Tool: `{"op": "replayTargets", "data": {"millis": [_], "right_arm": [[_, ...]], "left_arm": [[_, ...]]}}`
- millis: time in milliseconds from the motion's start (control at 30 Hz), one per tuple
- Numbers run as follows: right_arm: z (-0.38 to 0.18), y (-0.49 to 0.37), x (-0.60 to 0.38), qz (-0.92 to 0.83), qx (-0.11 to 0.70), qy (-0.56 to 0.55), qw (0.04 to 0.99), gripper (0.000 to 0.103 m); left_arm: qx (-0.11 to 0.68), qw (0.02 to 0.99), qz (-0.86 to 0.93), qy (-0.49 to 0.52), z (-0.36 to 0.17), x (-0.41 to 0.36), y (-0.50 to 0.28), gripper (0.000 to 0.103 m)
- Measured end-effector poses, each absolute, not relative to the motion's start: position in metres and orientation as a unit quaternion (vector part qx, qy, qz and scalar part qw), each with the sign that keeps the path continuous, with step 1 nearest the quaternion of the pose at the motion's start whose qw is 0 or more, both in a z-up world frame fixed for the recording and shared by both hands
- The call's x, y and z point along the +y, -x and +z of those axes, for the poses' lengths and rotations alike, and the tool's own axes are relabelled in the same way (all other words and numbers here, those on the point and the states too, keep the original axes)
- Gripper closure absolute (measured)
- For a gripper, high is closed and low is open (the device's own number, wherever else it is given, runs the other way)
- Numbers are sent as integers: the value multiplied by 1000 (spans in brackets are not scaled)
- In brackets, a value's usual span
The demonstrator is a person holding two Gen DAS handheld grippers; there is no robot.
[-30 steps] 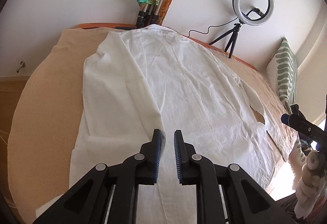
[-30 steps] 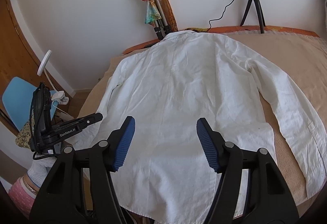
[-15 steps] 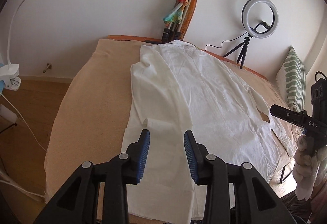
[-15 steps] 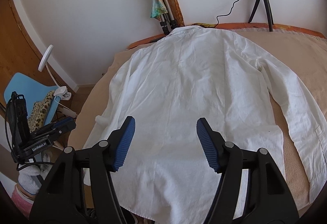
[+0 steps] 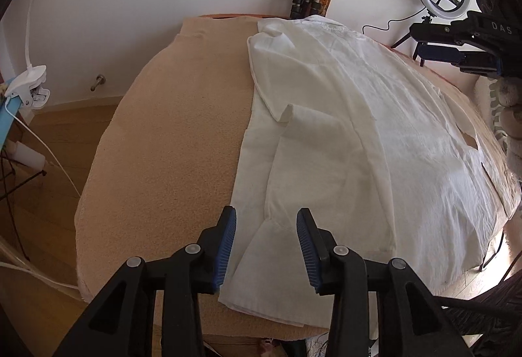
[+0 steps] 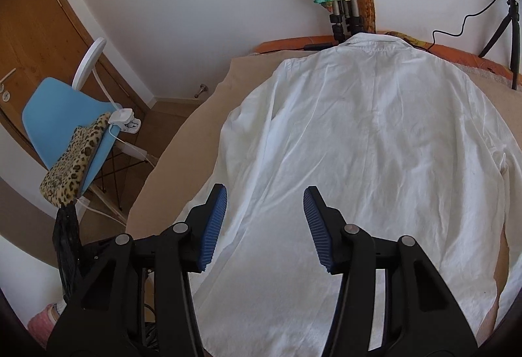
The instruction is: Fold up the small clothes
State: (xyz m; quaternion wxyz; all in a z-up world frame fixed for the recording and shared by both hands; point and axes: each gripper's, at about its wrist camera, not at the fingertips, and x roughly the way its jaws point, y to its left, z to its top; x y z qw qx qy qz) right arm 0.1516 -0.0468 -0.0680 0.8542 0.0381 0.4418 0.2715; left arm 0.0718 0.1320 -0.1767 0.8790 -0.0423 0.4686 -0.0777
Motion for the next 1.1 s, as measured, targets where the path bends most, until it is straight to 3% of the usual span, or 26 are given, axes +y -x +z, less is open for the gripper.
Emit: {"op": "replayTargets", "data": {"millis": [267, 367, 400, 433, 533, 567, 600, 900, 1100], "right_arm": [[-89, -225, 12, 269, 465, 15, 843, 50], [-106, -247, 24, 258, 479, 14, 839, 50], [-112, -253, 27, 254, 486, 9, 836, 50], [-119, -258, 29, 251, 492, 5, 834, 51], [-136, -269, 36, 253, 511, -7, 821, 73], [-141, -272, 38, 255, 517, -10, 817, 89], [-143, -273, 38, 256, 520, -11, 815, 95], [-134, -269, 25, 301, 476, -62, 824, 99], [-159, -270, 31, 243, 506, 25, 827, 98]], "left_arm": [[478, 874, -81, 46, -188, 131, -73, 63], [477, 874, -88, 39, -187, 127, -72, 78], [477, 873, -91, 42, -187, 127, -73, 90], [477, 873, -91, 44, -187, 128, -72, 96], [471, 876, -91, 54, -184, 131, -68, 101], [468, 877, -90, 61, -181, 133, -66, 101], [464, 879, -89, 67, -178, 136, -63, 101], [445, 892, -37, 63, -162, 146, -39, 101], [463, 886, -17, -5, -173, 124, -47, 86]]}}
